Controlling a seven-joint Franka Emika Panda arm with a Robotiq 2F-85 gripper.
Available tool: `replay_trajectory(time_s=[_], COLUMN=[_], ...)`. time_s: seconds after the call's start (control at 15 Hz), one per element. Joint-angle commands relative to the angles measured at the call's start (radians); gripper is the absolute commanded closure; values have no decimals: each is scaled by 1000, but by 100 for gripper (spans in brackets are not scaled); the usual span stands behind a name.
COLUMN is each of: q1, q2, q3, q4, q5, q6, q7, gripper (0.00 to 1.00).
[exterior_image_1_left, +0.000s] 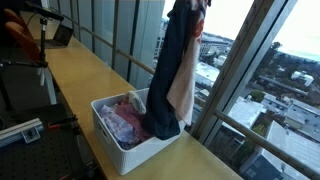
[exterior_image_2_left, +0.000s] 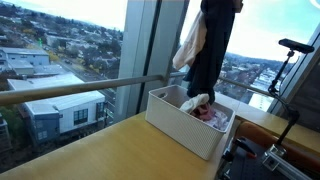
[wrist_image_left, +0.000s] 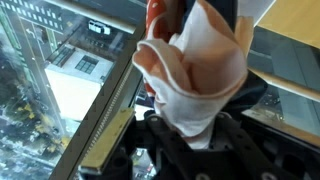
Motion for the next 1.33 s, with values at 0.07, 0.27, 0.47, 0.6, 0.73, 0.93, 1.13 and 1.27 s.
replay_trajectory(time_s=[0.07,0.27,0.47,0.6,0.73,0.93,1.13,1.27], q1=[-1,3,8,12,13,11,8,6], q2=[16,30,36,38,38,34,28,19], q3=[13,29,45,55,63,63,60,59], q4=[-66,-94,-137,-173,-214,-281,-345,-367], q5=[33,36,36,35,33,36,29,31], q6=[22,22,30,41,57,89,119,126], q7=[-22,-15,-11,-8,-8,-16,-16,-18], gripper=[96,96,96,96,96,95,51,37])
